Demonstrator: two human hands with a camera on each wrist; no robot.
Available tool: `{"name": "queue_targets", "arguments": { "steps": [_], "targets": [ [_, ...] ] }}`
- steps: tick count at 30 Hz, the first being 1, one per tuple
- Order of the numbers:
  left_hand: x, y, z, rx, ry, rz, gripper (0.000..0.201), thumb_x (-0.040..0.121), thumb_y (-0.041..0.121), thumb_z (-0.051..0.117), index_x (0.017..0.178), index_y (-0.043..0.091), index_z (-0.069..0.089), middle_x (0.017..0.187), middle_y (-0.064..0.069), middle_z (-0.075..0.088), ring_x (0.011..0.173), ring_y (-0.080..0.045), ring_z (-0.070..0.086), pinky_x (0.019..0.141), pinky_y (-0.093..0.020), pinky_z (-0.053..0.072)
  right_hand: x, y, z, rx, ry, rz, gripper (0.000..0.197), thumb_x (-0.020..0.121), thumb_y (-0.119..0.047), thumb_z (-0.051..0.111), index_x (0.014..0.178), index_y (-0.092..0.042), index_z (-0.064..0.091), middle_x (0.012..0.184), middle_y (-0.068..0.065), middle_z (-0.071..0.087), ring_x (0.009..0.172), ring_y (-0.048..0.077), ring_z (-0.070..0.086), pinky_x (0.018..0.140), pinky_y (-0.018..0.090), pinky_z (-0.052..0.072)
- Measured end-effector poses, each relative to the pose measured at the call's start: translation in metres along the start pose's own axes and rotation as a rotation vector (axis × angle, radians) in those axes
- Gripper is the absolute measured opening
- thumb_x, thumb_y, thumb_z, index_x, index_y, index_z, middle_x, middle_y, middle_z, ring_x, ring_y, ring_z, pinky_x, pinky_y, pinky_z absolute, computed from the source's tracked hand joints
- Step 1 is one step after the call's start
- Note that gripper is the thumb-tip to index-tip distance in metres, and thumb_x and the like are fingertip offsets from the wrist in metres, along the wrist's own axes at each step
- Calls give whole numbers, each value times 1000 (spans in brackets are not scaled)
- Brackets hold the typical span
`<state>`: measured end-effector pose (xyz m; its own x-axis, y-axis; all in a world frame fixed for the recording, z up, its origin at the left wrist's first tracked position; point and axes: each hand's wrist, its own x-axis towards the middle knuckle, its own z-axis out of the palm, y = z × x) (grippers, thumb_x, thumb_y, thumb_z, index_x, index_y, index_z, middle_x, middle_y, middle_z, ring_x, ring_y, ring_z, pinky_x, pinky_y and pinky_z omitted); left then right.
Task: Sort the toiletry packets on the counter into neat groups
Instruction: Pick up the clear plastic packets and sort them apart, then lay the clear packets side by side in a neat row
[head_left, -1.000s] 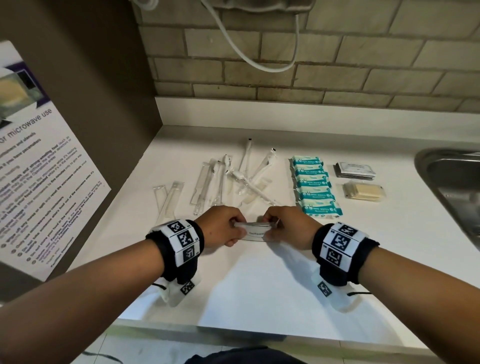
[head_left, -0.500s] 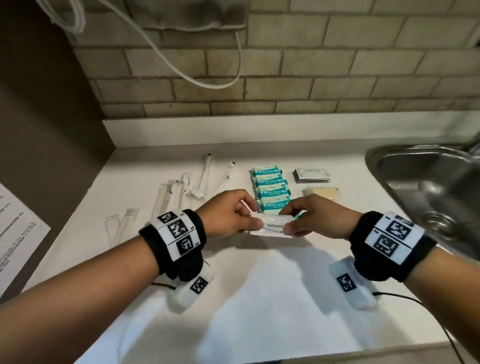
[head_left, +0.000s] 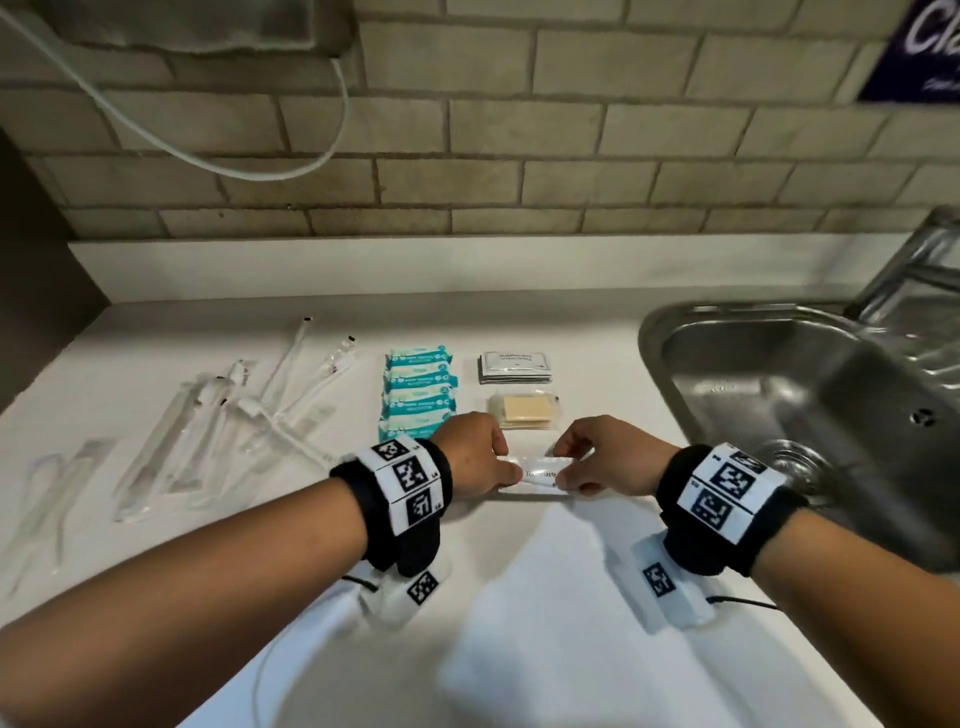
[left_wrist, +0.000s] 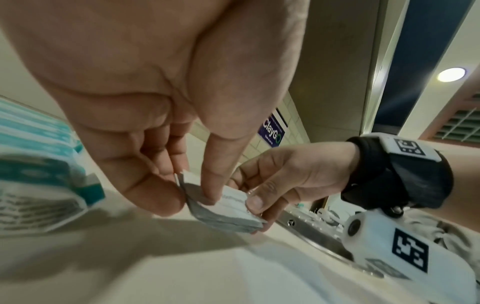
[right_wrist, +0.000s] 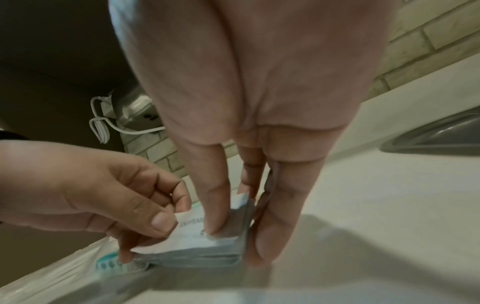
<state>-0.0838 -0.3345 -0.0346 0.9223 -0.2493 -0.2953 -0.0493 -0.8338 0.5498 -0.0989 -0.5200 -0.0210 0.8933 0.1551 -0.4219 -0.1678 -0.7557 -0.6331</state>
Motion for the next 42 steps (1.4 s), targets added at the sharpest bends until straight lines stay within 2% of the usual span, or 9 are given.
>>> {"name": "queue_targets", "arguments": {
  "steps": [3, 7, 11, 17, 20, 23, 28, 31, 42],
  "targets": [
    [5, 6, 9, 86, -27, -8, 28, 82, 32, 70, 99, 10, 65, 101, -7, 69, 93, -23, 63, 75, -29, 48, 8, 9, 3, 13, -1, 24, 22, 75, 1, 70, 97, 1, 67, 81, 13, 66, 66, 22, 62, 79, 41, 59],
    [10, 13, 12, 165, 0, -15, 29, 85, 30, 66, 105, 9, 67, 107, -8, 68, 99, -24, 62, 79, -26, 47, 13, 10, 0, -7, 18, 30, 19, 75, -1, 71, 94, -5, 68, 65, 4, 65, 51, 13, 59, 59, 24, 53],
    [14, 16, 13, 221, -1, -24, 32, 87, 33, 64, 110, 11, 65, 113, -7, 66, 103, -25, 61, 78, -25, 44, 14, 8, -3, -132, 53, -5, 22, 76, -11, 71, 98, -7, 70, 87, 9, 74, 64, 16, 63, 79, 34, 57],
    [13, 14, 8, 252, -46, 10, 24, 89, 35, 59, 100, 14, 63, 107, -8, 65, 102, -26, 61, 83, -30, 46, 8, 9, -3, -208, 24, -55, 34, 87, -30, 62, 113, -8, 66, 110, 8, 69, 94, 23, 64, 90, 33, 51],
    [12, 9, 5, 233, -86, 0, 53, 81, 43, 68, 126, 17, 56, 125, -2, 58, 110, -20, 56, 92, -28, 46, 7, 9, -5, -326, -37, -90, 60, 80, -40, 71, 133, -16, 55, 128, 1, 58, 113, 19, 56, 92, 24, 43],
    [15, 9, 7, 287, -113, 16, 72, 70, 45, 78, 131, 20, 50, 125, 1, 54, 109, -19, 55, 89, -26, 45, 10, 9, -3, -429, -49, -127, 70, 74, -36, 77, 136, -17, 51, 131, 0, 54, 116, 17, 55, 91, 23, 43],
    [19, 17, 11, 392, -85, 60, 59, 73, 32, 78, 125, 16, 57, 120, -4, 55, 105, -22, 58, 82, -26, 46, 18, 5, 2, -511, -12, -138, 63, 68, -24, 76, 128, -18, 56, 123, 1, 55, 110, 20, 58, 87, 27, 50],
    [20, 18, 10, 395, -67, 69, 45, 72, 27, 77, 113, 15, 65, 111, -5, 62, 98, -22, 60, 79, -28, 50, 21, 1, 2, -530, -11, -137, 47, 65, -20, 74, 111, -17, 65, 107, 2, 59, 99, 22, 62, 79, 30, 54],
    [24, 15, 9, 366, -47, 68, 41, 69, 26, 77, 106, 12, 68, 103, -5, 65, 89, -22, 63, 74, -29, 53, 30, -2, 5, -537, 10, -130, 25, 57, -17, 72, 81, -20, 68, 78, -2, 65, 71, 20, 64, 60, 29, 56]
  ]
}}
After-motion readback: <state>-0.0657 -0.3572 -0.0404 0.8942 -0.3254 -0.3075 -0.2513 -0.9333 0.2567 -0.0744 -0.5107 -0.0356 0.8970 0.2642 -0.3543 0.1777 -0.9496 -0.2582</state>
